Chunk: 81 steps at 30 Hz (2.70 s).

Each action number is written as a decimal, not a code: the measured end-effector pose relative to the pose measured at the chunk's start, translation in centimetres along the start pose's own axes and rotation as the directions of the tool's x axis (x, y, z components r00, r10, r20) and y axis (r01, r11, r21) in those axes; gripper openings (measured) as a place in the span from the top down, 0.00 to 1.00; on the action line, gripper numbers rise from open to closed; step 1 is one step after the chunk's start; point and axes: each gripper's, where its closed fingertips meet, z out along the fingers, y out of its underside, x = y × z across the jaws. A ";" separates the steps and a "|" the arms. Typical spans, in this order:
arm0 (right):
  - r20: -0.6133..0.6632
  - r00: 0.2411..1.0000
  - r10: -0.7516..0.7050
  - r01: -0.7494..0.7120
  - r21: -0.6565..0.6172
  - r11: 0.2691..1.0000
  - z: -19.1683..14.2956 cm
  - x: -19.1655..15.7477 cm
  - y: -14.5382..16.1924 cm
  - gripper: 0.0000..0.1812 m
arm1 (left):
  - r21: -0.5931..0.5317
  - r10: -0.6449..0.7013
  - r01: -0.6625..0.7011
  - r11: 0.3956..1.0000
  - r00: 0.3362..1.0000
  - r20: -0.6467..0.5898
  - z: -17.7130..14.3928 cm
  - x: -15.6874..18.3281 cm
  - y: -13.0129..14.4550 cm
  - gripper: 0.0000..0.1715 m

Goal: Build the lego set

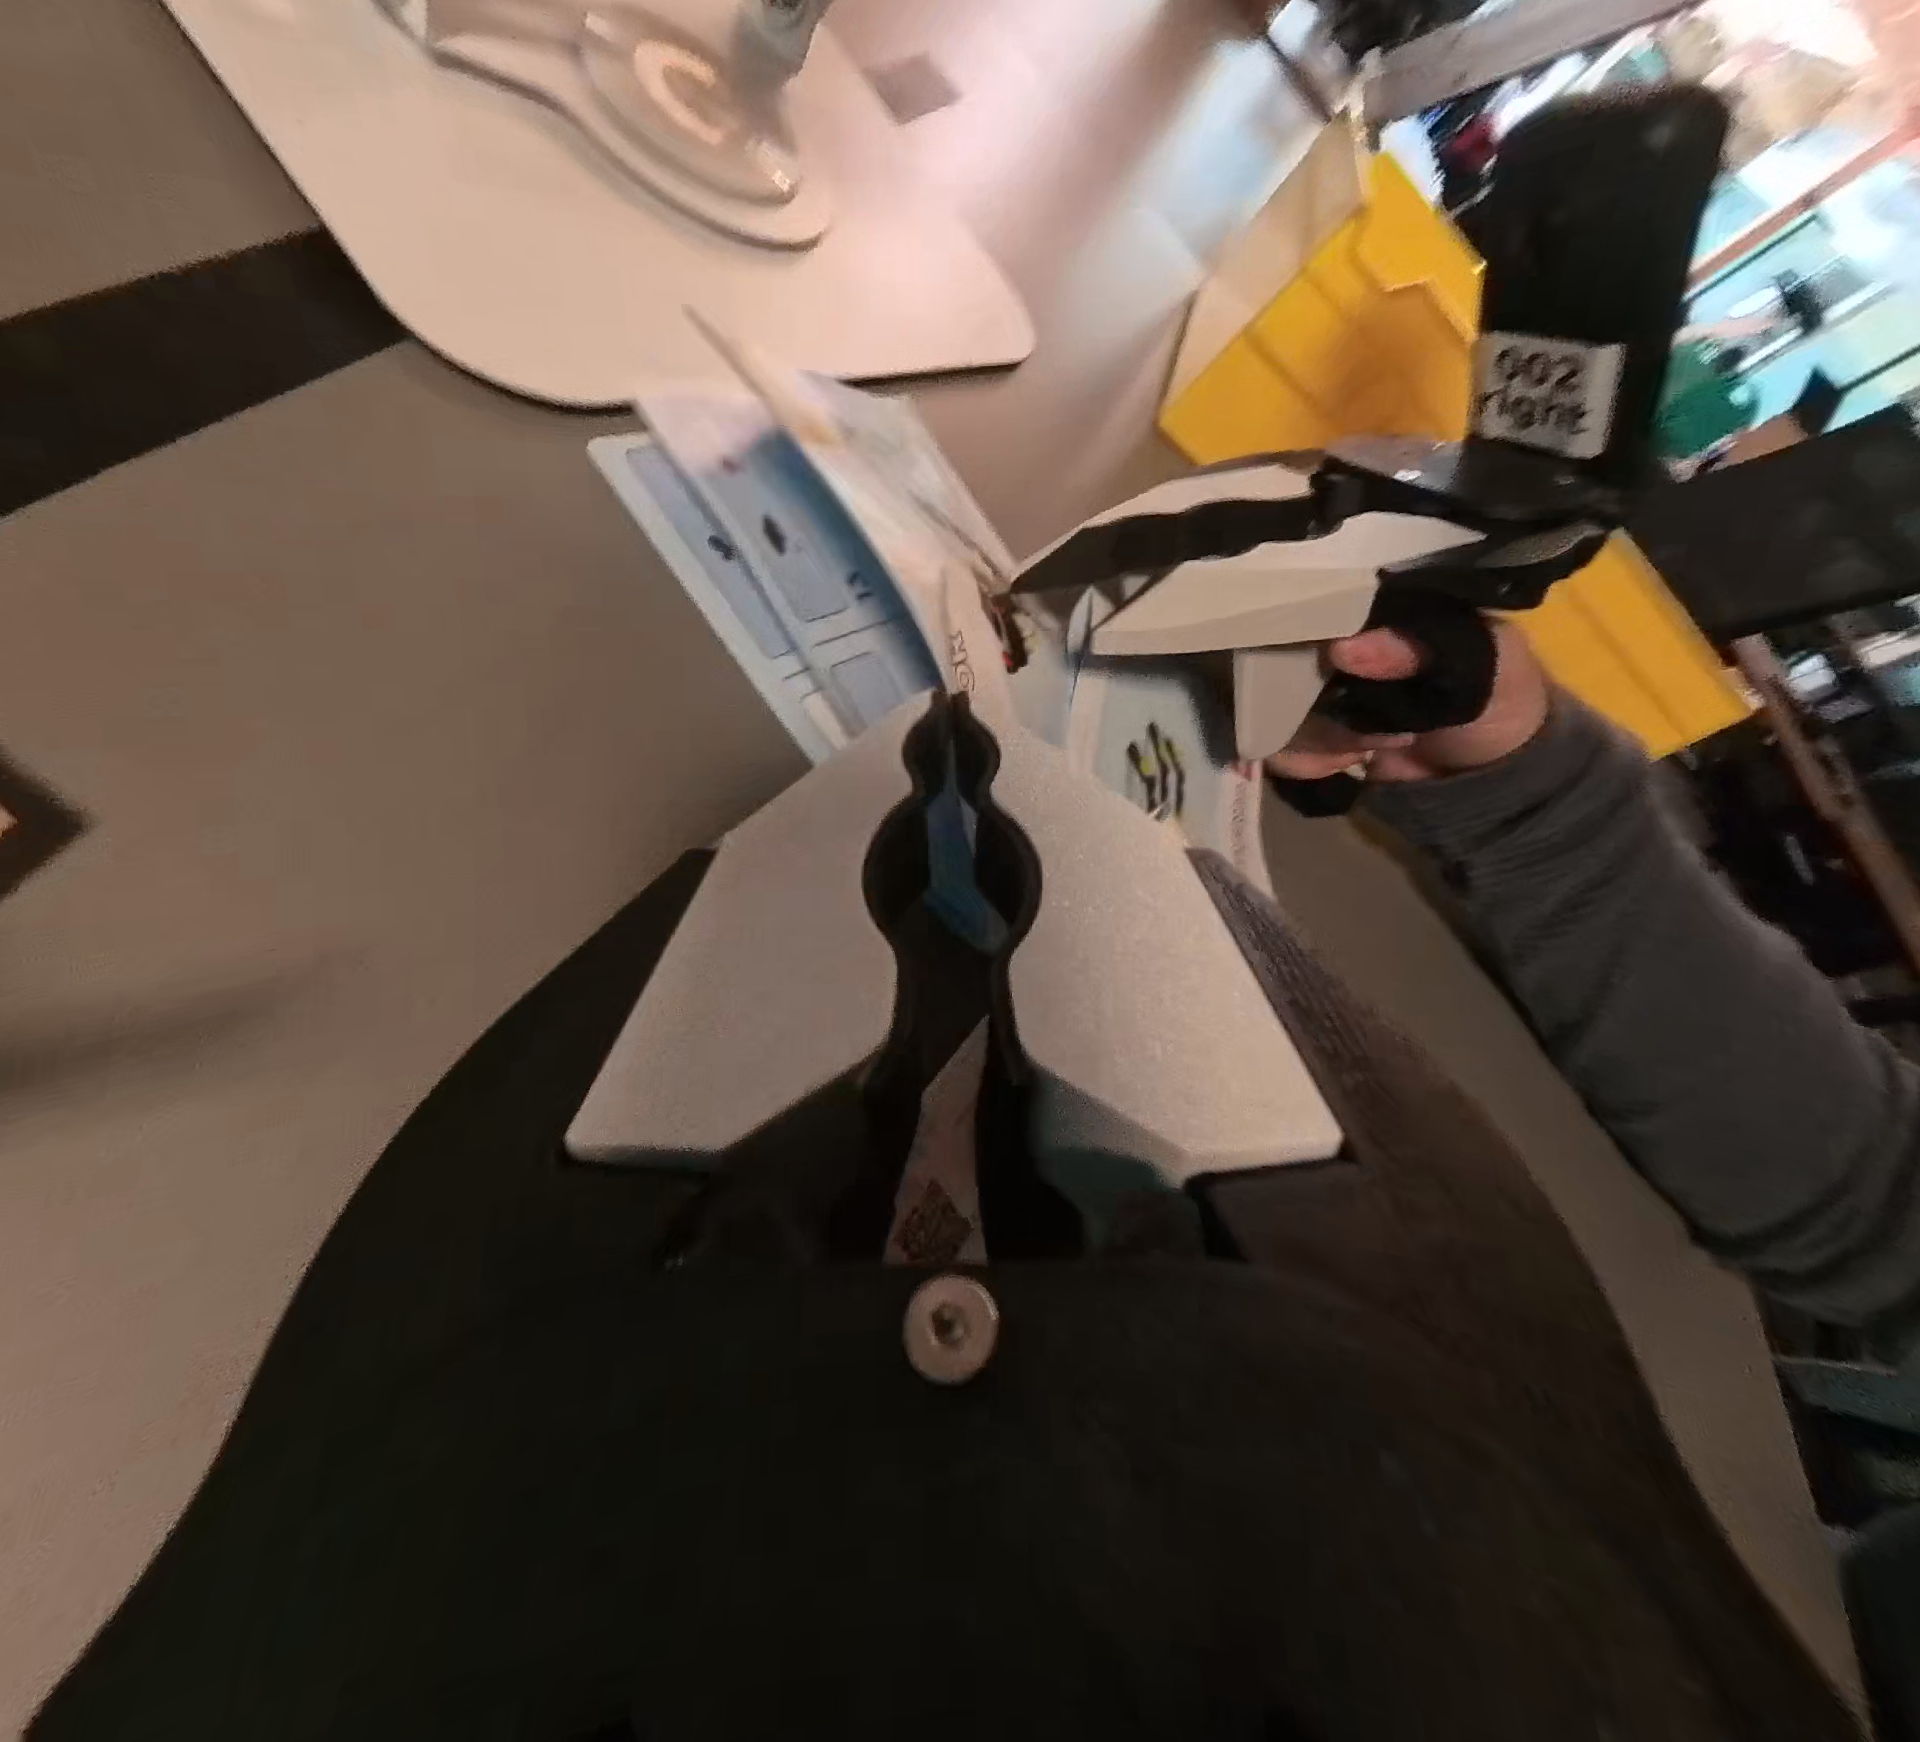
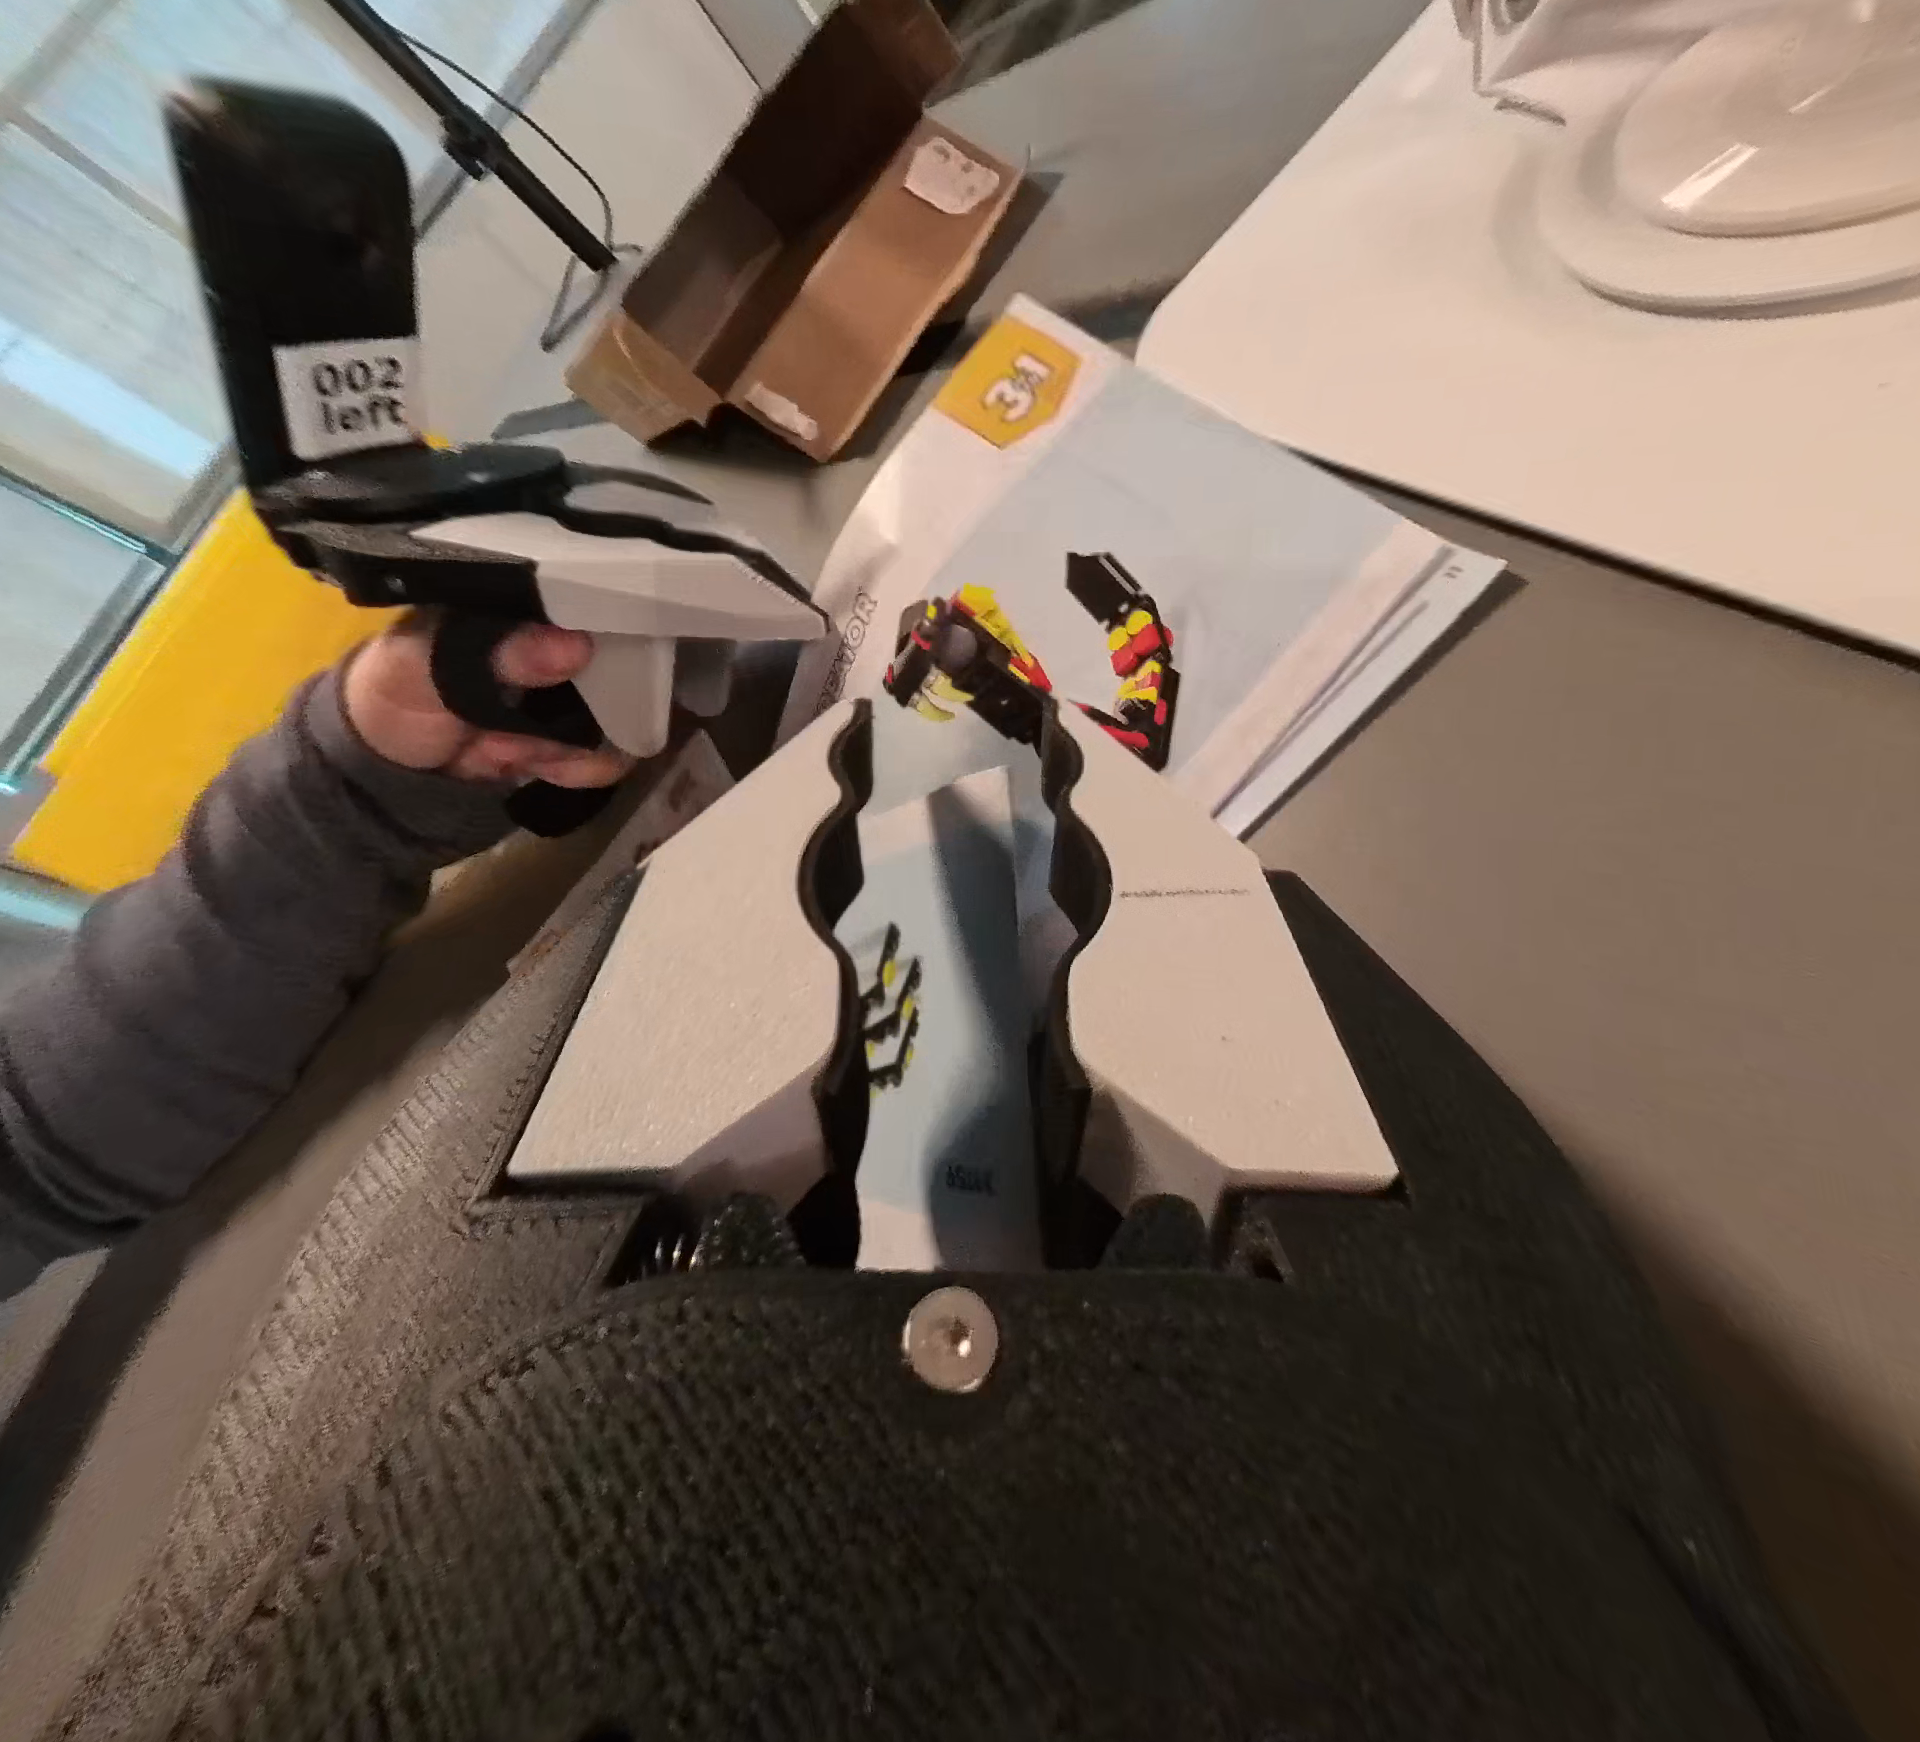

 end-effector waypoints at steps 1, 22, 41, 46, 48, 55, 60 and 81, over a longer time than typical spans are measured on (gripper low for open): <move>0.015 1.000 0.000 -0.001 0.036 0.999 -0.3 -0.2 -0.4 0.82 | 0.040 0.005 -0.004 0.999 1.000 -0.028 -0.2 0.4 -0.5 1.00; -0.584 0.657 -0.477 0.752 0.462 0.470 -9.5 -3.7 -6.7 0.92 | 0.622 0.477 -0.283 0.731 0.863 -0.168 -11.4 16.1 -9.2 1.00; -0.623 0.659 -0.422 0.743 0.450 0.496 -11.0 -4.4 -5.4 0.94 | -0.226 -0.041 0.009 0.974 0.990 -0.138 -12.5 16.7 19.0 0.92; -0.607 0.631 -0.483 0.769 0.409 0.491 -10.3 -6.1 -3.9 0.94 | -0.039 0.185 -0.181 0.983 0.973 0.140 -12.6 14.5 14.9 0.58; -0.561 0.622 -0.547 0.780 0.376 0.500 -9.2 -7.3 -2.6 0.91 | 0.033 0.333 -0.353 0.935 0.907 0.259 -12.8 14.1 12.8 0.58; -0.250 0.663 -0.706 0.744 0.115 0.658 -5.5 -8.1 3.0 0.80 | 0.027 0.640 -0.704 0.710 0.661 0.392 -10.3 10.4 9.3 0.63; -0.085 0.792 -0.605 0.590 -0.150 0.793 -3.5 -6.8 7.1 0.51 | 0.118 0.647 -0.806 0.580 0.544 0.534 -11.8 8.6 5.7 0.67; -0.058 0.966 0.250 -0.257 -0.219 0.941 -4.1 -6.7 8.6 0.74 | -0.481 0.736 -0.557 0.677 0.495 0.462 -8.3 0.7 9.3 1.00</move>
